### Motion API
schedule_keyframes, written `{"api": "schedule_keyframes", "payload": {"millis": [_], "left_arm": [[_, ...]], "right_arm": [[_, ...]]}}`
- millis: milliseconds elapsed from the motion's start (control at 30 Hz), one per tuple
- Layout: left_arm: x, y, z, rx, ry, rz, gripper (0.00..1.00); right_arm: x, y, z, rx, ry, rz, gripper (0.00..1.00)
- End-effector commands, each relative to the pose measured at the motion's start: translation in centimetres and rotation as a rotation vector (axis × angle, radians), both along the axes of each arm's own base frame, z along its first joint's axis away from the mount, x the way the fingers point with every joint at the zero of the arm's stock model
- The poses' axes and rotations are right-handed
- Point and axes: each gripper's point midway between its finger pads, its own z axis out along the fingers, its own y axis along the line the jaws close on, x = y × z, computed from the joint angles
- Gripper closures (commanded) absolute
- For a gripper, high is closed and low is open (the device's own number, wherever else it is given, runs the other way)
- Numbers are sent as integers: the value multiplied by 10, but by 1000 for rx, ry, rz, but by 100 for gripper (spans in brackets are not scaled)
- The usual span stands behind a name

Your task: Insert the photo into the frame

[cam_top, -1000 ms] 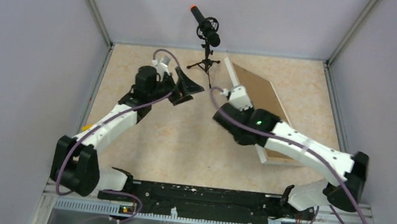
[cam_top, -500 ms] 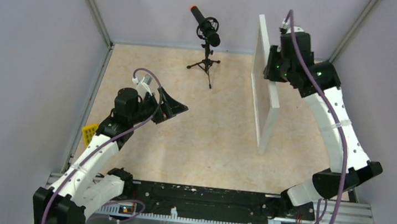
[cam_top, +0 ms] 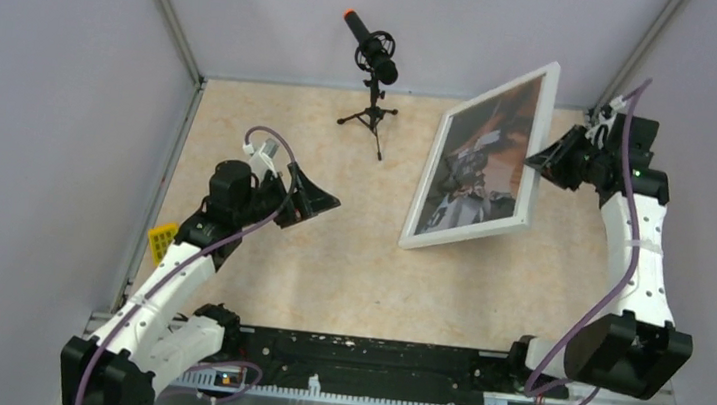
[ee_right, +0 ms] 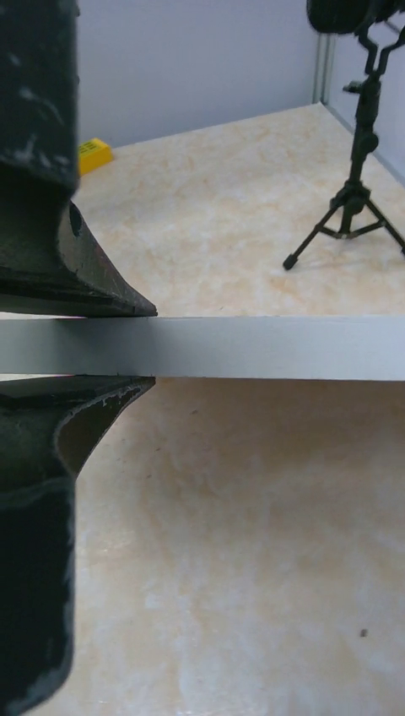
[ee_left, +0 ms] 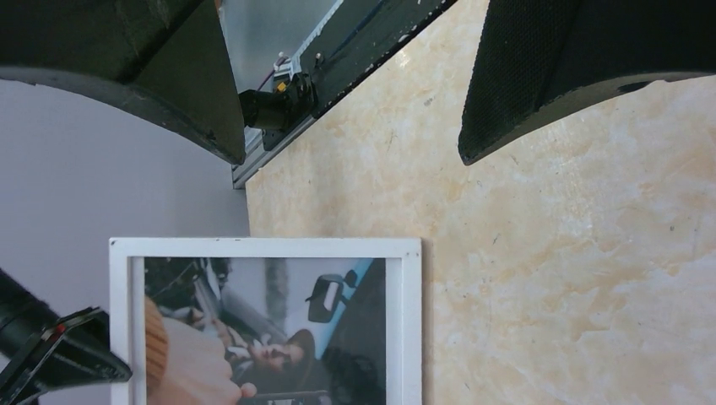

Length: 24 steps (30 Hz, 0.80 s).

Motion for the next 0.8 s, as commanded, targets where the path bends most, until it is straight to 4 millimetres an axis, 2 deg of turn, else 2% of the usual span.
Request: {"api": "schedule_keyframes", "payload": {"millis": [0,167,300,433,533,633,767], "left_arm": [[-1,-5,-8,-3,-9,-40,2],[3,-7,-29,20,30,-57,2],[3,-11,-39,40,73,-107,2],[2,-10,-44,47,73,-95,2],[4,-9,-49,52,80,-87,2],[6,-11,-51,50,94,-96,2],[8,-11,-51,52,89,-87,2]], "right_arm": [[-25,15,-4,52,-100,146,100],[-46,19,-62,118,-18,111,100],[-71,24,-108,194,40,30,100],[-101,36,-138,231,76,22,100],[-121,54,-156,224,128,83,100],[-138,63,-171,213,161,87,100],[-161,92,-190,313,183,137,100]]}}
